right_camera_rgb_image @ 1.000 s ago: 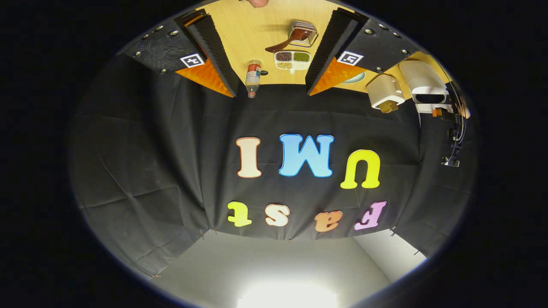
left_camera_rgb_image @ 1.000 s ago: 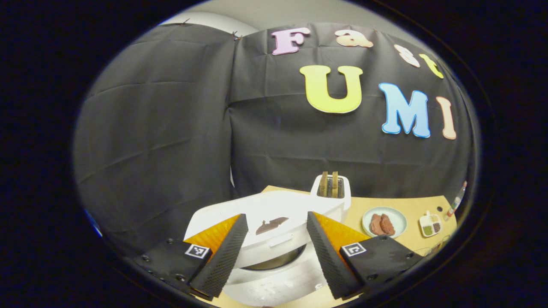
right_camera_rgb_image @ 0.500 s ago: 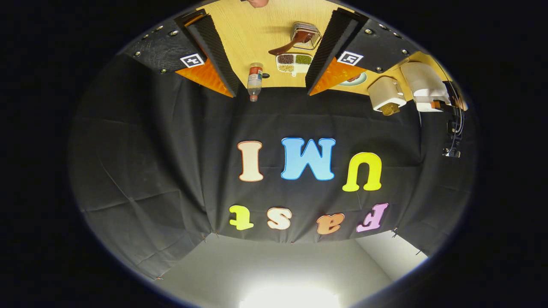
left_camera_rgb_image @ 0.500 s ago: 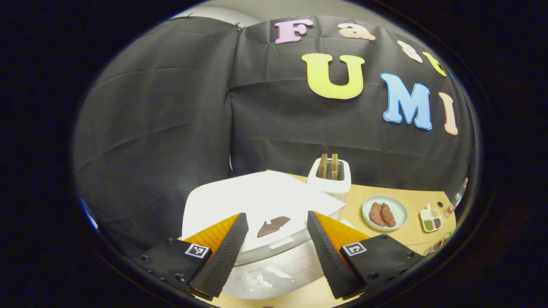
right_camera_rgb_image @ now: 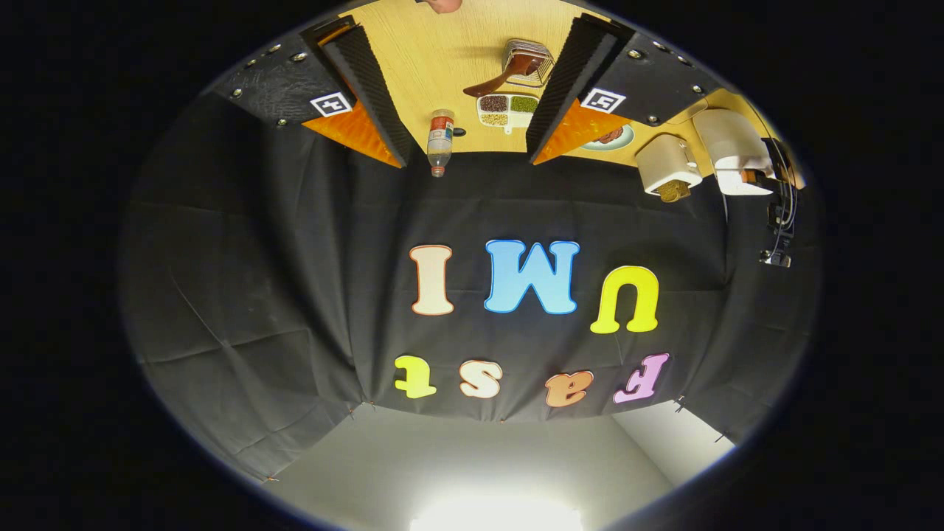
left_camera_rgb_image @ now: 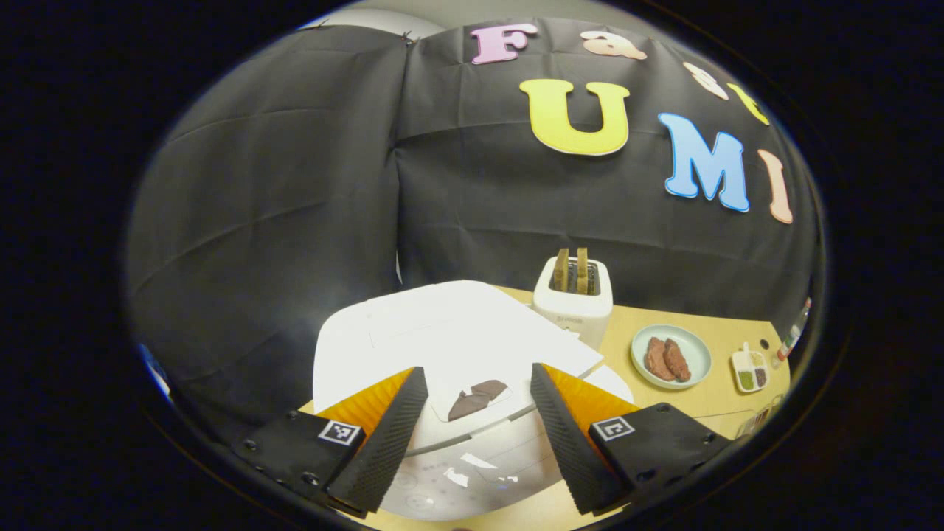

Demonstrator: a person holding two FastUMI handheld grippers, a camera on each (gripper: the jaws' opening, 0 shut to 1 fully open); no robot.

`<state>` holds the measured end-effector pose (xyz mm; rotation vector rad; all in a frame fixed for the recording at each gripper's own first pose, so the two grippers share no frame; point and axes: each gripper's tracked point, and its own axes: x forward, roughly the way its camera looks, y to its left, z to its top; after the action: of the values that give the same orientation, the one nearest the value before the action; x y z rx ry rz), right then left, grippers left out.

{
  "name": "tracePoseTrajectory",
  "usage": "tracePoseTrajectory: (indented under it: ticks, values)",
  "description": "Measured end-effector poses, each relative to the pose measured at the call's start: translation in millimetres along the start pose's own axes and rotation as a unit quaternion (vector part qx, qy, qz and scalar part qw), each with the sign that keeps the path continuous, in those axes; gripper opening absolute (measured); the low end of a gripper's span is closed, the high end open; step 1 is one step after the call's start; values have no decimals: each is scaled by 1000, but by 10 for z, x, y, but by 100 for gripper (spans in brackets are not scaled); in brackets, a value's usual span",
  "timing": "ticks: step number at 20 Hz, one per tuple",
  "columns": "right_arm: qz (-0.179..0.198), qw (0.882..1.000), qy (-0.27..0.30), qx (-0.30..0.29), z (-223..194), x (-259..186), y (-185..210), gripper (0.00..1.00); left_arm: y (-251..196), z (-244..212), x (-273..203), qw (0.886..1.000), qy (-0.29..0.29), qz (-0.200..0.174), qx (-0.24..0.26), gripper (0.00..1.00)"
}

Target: Close the left gripper, press the button to open the rice cooker; take a wooden spoon from the chopstick holder with the right hand, scoop a spoonful of rice and pour it into the rice cooker, then put the wooden spoon back into the chopstick holder.

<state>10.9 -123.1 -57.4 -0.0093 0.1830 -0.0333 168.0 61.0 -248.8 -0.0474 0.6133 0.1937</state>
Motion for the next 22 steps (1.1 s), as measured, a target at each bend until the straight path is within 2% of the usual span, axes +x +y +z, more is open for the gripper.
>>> tracePoseTrajectory:
  ticks: [3,5,6,9,10,11,12,13,15,17,22]
  values:
    - [1,1000,2,2,-17,11,17,96,-4,14,94,1000,-1,1,3,100]
    - [4,1000,3,4,-34,30,55,96,-2,15,127,1000,1,6,-4,95]
    - [6,1000,3,5,-33,29,75,96,-7,21,132,1000,1,8,-7,99]
    - [17,1000,-2,7,6,33,129,97,-40,98,137,1000,-30,-4,5,100]
    - [20,1000,-5,5,32,29,138,97,-31,102,113,999,-33,-6,8,99]
    - [22,1000,-7,3,58,43,140,96,-29,131,113,999,-35,-6,1,94]
    - [26,1000,-9,3,72,46,158,97,-24,171,83,999,-39,-6,-7,99]
    - [30,999,-11,4,91,39,177,97,-23,231,36,999,-49,-6,-14,94]
    - [42,999,-16,6,130,48,237,96,-90,446,-174,997,-79,-19,-18,98]
    - [47,999,-25,3,162,49,245,97,-180,661,-492,992,-123,-30,-9,97]
    - [83,995,-56,-5,263,-35,501,97,-393,1100,-1526,971,-232,-63,0,96]
